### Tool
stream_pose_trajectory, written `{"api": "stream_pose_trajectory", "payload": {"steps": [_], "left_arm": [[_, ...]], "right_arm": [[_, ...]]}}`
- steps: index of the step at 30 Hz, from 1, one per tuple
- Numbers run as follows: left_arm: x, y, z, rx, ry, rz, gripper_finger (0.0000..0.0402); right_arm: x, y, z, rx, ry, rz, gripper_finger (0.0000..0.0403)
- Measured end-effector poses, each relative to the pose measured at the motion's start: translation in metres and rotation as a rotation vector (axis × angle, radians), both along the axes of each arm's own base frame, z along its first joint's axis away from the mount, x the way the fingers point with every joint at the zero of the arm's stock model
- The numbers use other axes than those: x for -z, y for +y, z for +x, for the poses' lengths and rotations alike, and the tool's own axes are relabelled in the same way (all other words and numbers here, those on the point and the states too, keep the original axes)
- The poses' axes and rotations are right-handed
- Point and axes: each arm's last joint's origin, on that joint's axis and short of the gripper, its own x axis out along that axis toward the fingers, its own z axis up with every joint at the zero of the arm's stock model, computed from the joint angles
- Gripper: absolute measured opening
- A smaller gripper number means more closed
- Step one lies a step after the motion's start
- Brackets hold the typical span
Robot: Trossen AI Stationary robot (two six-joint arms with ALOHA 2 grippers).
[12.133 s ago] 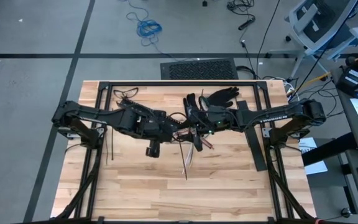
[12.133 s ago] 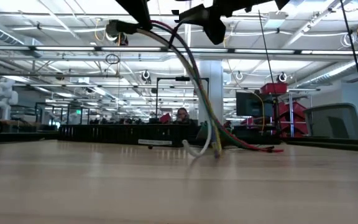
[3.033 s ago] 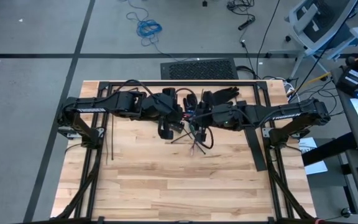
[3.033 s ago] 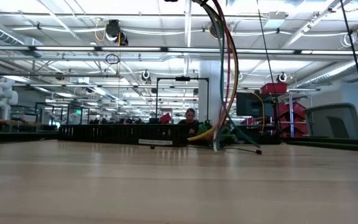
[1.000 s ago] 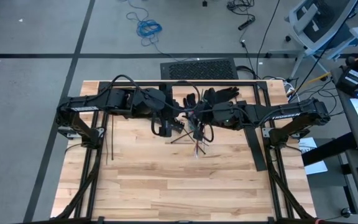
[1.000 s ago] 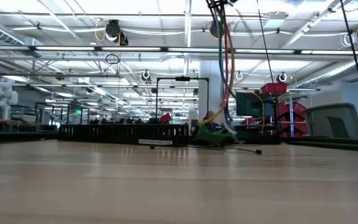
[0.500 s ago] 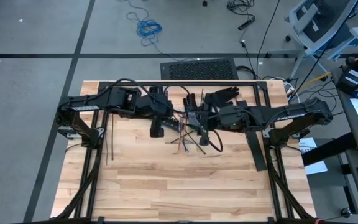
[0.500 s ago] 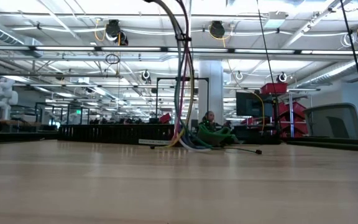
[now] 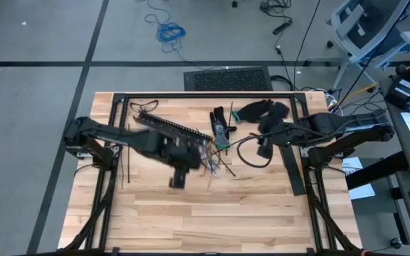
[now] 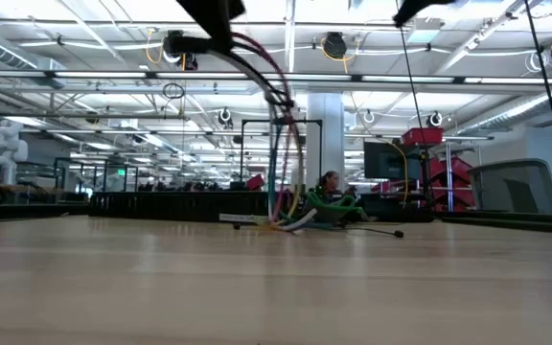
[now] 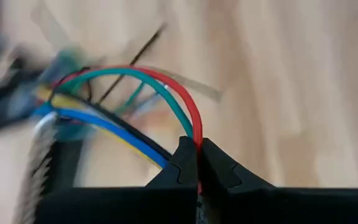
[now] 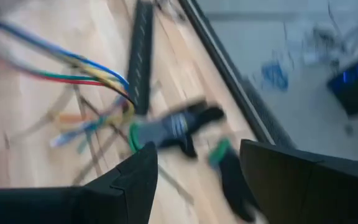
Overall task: Ziptie cables
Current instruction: Wrap the cable wires with the black zip tie
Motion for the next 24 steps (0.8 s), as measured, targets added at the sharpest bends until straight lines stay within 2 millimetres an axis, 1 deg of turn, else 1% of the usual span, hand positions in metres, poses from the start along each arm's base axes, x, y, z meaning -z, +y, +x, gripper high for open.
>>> {"api": "stream_pose_trajectory", "payload": {"steps": [2, 4, 6, 9, 11, 14, 16, 18, 20, 22, 24], "left_arm": [[0.011, -0.010, 0.012, 0.042, -0.124, -0.022, 0.0002], [0.010, -0.012, 0.028, 0.044, -0.271, -0.051, 0.0002], [0.003, -0.007, 0.043, 0.032, -0.394, -0.086, 0.0002], [-0.020, 0.008, 0.068, 0.051, -0.596, -0.173, 0.0002], [-0.037, 0.020, 0.083, 0.081, -0.714, -0.223, 0.0002], [-0.066, 0.037, 0.108, 0.141, -0.895, -0.273, 0.0002], [-0.087, 0.046, 0.120, 0.200, -0.988, -0.334, 0.0002], [-0.105, 0.053, 0.121, 0.262, -0.990, -0.421, 0.0002], [-0.112, 0.060, 0.116, 0.303, -0.928, -0.518, 0.0002], [-0.111, 0.064, 0.107, 0.302, -0.815, -0.584, 0.0002], [-0.102, 0.064, 0.100, 0.275, -0.684, -0.579, 0.0002]], "right_arm": [[0.001, -0.002, -0.012, 0.048, 0.035, 0.027, 0.0215], [0.002, -0.005, -0.024, 0.089, 0.076, 0.026, 0.0215], [0.002, -0.008, -0.036, 0.121, 0.123, -0.012, 0.0215], [-0.002, -0.014, -0.059, 0.179, 0.156, -0.121, 0.0215], [-0.008, -0.019, -0.078, 0.217, 0.126, -0.175, 0.0215], [-0.017, -0.027, -0.105, 0.265, 0.036, -0.171, 0.0215], [-0.020, -0.031, -0.122, 0.299, -0.032, -0.142, 0.0215], [-0.023, -0.033, -0.136, 0.322, -0.095, -0.106, 0.0215], [-0.025, -0.034, -0.145, 0.311, -0.145, -0.057, 0.0215], [-0.027, -0.033, -0.144, 0.285, -0.176, -0.021, 0.0215], [-0.029, -0.032, -0.139, 0.255, -0.196, 0.001, 0.0215]]}}
